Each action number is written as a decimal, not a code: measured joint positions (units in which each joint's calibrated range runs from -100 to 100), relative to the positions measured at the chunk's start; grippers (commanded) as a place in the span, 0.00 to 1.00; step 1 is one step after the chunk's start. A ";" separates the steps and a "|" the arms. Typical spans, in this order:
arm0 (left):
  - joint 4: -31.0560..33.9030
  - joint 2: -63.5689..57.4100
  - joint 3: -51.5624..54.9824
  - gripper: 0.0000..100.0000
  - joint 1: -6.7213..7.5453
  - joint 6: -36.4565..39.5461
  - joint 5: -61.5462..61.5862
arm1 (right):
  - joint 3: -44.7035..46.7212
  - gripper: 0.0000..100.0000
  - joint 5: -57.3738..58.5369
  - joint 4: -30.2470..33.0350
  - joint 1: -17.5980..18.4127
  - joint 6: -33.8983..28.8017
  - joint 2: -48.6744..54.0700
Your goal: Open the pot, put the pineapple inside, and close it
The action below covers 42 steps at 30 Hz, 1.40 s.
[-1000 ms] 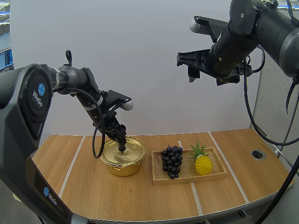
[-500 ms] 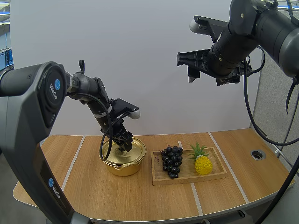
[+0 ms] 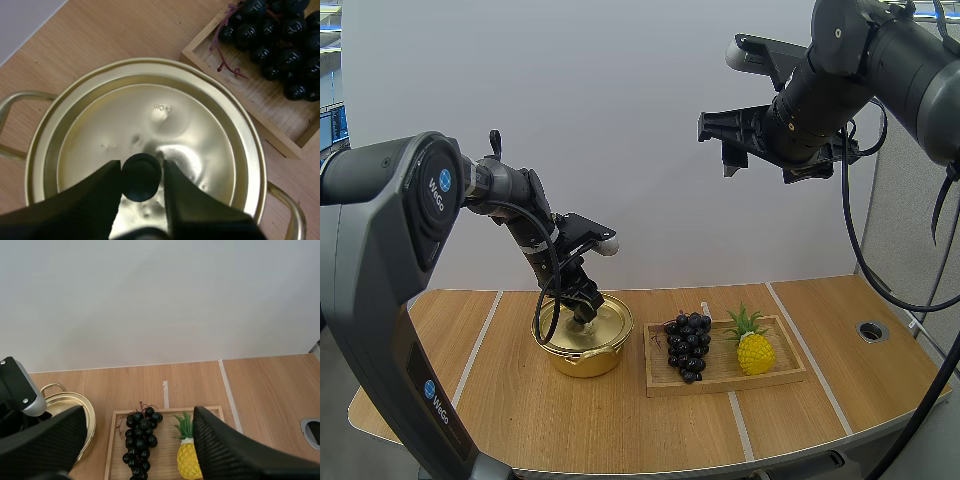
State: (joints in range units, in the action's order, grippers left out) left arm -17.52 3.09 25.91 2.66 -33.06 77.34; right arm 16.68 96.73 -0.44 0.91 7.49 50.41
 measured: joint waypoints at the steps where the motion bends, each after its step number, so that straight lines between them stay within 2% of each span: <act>1: 0.00 0.00 0.00 0.00 0.00 0.00 0.19 | 0.00 1.00 0.00 0.00 0.00 0.00 0.00; 10: 0.13 -1.17 0.00 0.00 0.00 0.23 2.00 | 0.00 1.00 0.00 0.00 0.00 0.00 0.00; 17: 0.44 -10.43 -4.50 0.00 0.00 1.08 5.43 | 0.00 1.00 0.00 0.00 0.00 0.00 0.00; 30: 3.28 -26.95 -31.93 0.00 0.00 9.53 6.26 | 0.00 1.00 0.00 0.00 0.00 0.00 0.00; 36: 4.30 -28.07 -45.90 0.00 0.00 13.99 6.09 | 0.00 1.00 0.00 0.00 0.00 0.00 0.00; 42: 4.30 -28.07 -54.14 0.00 0.00 15.20 6.09 | 0.00 1.00 0.00 0.44 0.00 0.00 0.00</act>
State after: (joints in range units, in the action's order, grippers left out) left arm -13.23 -24.98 -28.22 2.66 -17.86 83.43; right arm 16.68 96.73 0.00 0.91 7.49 50.41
